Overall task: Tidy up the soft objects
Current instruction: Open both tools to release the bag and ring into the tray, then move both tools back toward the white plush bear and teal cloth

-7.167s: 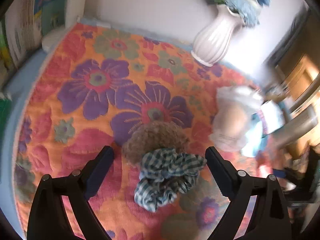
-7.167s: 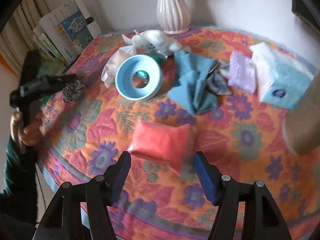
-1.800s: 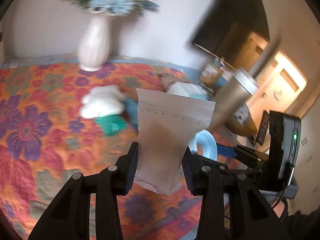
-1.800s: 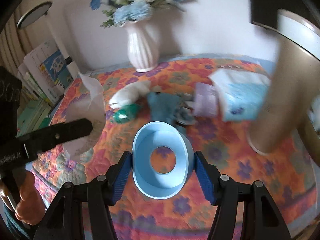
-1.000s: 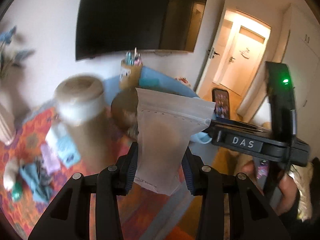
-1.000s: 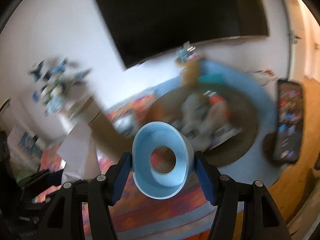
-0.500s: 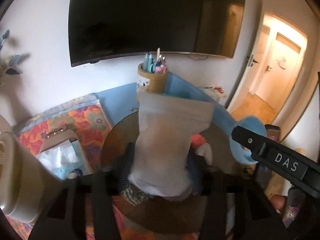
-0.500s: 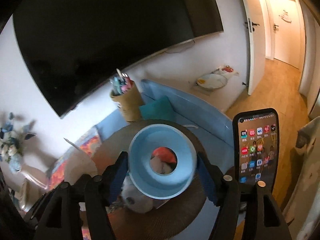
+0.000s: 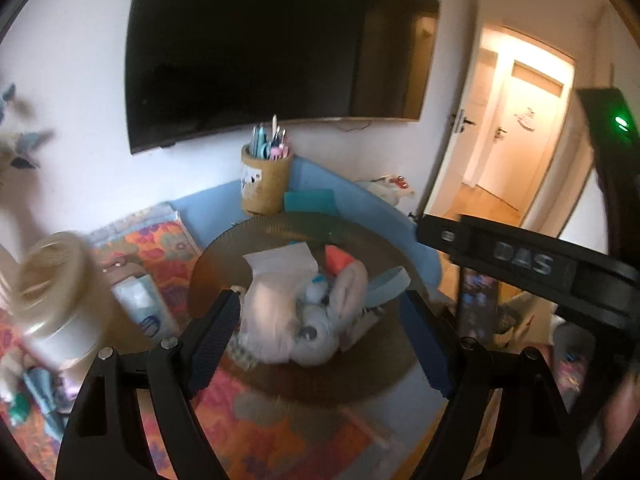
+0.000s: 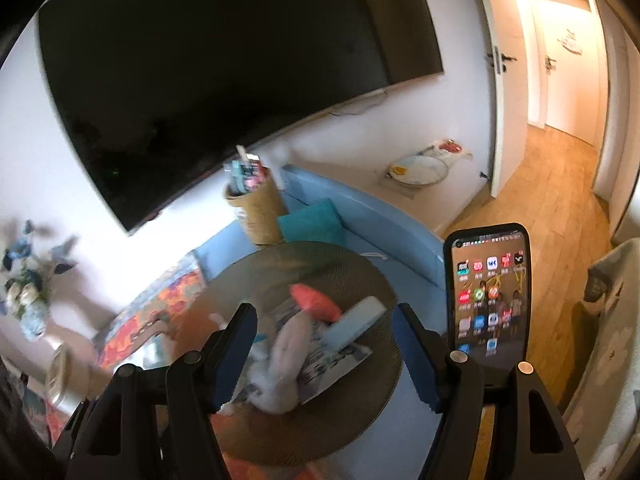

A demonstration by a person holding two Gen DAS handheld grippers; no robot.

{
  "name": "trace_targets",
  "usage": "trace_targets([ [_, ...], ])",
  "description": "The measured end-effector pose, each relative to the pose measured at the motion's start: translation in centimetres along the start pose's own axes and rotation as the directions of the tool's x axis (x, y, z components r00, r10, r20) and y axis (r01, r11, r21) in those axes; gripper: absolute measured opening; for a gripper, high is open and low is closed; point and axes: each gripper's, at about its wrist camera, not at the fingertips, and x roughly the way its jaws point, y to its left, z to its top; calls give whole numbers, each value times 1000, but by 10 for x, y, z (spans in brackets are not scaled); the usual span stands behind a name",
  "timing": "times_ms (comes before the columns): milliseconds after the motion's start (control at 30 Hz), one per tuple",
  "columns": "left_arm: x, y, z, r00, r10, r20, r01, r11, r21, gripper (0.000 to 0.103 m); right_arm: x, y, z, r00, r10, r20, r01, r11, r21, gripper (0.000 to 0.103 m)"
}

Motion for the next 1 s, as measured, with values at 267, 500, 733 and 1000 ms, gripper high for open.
trace_targets([
  [267, -99, 63, -33, 999, -19, 40, 22, 998, -60, 81, -63, 62, -51, 988, 132, 76, -122, 985, -125, 68],
  [500, -163, 190, -55, 987, 159, 25, -151, 968, -200, 81, -96, 141, -80, 947, 314, 65, -290, 925, -244, 68],
  [733, -183, 308, -79, 950, 303, -73, -310, 889, -336, 81, -84, 235, -125, 916, 398, -50, -383, 832, -401, 68],
  [1000, -140, 378, -111, 968, 196, -155, -245, 866, -437, 81, -8, 305, -171, 902, 350, -251, -429, 790, -438, 68],
])
